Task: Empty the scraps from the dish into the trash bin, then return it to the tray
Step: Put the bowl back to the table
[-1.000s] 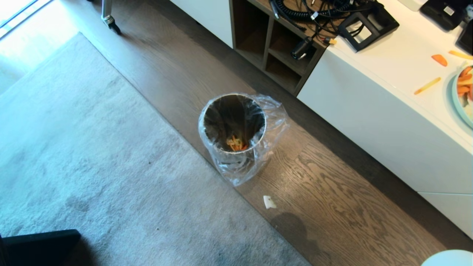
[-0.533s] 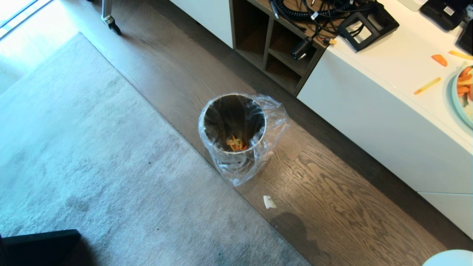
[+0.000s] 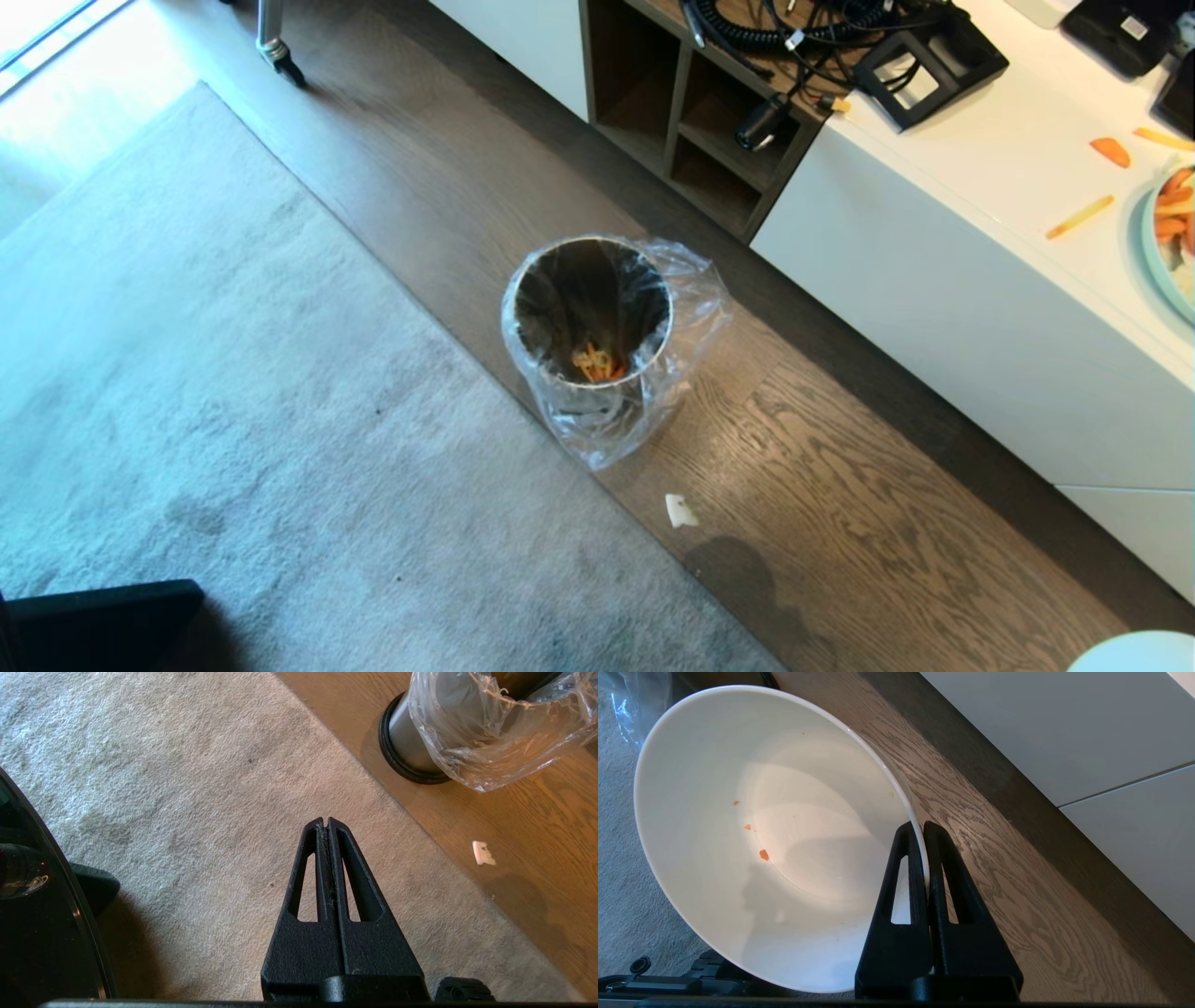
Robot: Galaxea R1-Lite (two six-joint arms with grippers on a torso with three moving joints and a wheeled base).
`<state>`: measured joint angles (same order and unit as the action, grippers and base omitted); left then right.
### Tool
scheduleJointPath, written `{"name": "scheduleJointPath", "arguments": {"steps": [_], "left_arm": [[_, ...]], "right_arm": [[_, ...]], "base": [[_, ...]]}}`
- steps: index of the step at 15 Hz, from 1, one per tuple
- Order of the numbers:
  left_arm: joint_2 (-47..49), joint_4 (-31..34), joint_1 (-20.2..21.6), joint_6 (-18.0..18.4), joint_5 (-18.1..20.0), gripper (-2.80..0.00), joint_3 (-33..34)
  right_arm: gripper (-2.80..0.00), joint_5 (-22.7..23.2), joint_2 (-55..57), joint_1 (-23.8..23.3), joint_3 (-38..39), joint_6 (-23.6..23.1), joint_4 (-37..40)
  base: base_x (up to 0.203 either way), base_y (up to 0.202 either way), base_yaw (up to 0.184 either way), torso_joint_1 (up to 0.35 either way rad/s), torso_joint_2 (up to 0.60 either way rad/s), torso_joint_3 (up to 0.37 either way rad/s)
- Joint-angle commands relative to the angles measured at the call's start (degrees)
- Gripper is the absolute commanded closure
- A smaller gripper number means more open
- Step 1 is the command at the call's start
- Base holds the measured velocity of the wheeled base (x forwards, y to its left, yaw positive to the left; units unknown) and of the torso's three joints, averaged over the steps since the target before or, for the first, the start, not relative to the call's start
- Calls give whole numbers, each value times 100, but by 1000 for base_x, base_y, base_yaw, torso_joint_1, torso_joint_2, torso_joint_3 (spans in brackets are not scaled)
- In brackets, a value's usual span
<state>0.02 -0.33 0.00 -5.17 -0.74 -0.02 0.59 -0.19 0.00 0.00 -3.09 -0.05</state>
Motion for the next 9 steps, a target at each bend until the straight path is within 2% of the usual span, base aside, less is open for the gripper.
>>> {"name": "scheduleJointPath", "arguments": {"steps": [1,9], "left_arm": [[-2,-2,0,-10,-5,0,2],[-2,-2,0,-2,-5,0,2]], "right_arm": [[0,2,19,0,0,-7,-4],[0,2,19,0,0,1,-4]], "base": [[0,0,0,0,0,0],[0,0,0,0,0,0]]}}
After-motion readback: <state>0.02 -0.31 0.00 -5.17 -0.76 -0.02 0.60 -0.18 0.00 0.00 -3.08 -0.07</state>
